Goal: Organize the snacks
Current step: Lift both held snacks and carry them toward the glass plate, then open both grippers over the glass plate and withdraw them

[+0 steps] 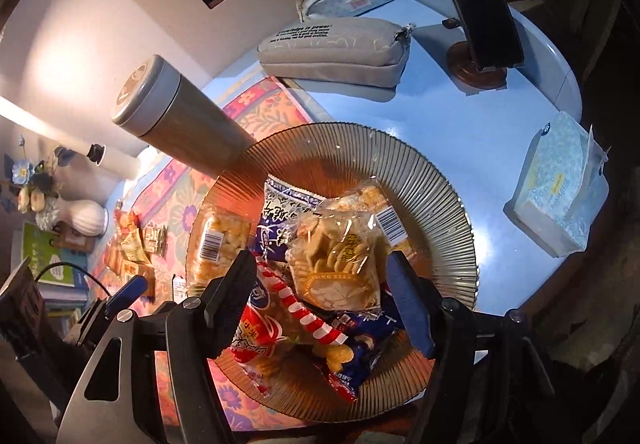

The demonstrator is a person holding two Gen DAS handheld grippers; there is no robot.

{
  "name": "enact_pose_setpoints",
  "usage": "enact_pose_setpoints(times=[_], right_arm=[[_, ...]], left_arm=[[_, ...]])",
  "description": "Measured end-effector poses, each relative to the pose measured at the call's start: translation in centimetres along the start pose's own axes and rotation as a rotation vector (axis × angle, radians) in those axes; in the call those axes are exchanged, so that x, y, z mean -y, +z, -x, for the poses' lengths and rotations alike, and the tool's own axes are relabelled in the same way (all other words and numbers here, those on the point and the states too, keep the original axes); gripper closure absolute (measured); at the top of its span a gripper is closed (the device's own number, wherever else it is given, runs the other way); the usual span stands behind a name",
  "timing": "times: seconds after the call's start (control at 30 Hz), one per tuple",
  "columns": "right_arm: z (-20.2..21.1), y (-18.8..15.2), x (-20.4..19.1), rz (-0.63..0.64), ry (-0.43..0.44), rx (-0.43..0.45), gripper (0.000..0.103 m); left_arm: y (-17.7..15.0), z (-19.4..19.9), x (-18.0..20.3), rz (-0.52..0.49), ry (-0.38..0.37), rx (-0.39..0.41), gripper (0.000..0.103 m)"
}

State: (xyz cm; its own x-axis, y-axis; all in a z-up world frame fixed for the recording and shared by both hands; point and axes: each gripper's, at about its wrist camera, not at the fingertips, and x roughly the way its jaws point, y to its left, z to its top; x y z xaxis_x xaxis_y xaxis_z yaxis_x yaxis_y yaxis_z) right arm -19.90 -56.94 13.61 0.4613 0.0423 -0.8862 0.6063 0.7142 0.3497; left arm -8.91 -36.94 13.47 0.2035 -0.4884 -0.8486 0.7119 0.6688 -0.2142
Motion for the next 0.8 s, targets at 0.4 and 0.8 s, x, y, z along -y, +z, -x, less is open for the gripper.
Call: enact_pose_setpoints(times=[0.4,0.8], right_arm=[[-0.5,-2.0,-4.4,0.061,0.041,-0.024,0.036],[-0.8,-4.3,-9.3,0.125,0.157,-0.036,0.036]], left_arm=[[-1.9,2.1,-3.8,0.120,-0.007,0.015,0.029],[-4.4,5.4,-9.0,0.280,-0.045,0.013,0.029]])
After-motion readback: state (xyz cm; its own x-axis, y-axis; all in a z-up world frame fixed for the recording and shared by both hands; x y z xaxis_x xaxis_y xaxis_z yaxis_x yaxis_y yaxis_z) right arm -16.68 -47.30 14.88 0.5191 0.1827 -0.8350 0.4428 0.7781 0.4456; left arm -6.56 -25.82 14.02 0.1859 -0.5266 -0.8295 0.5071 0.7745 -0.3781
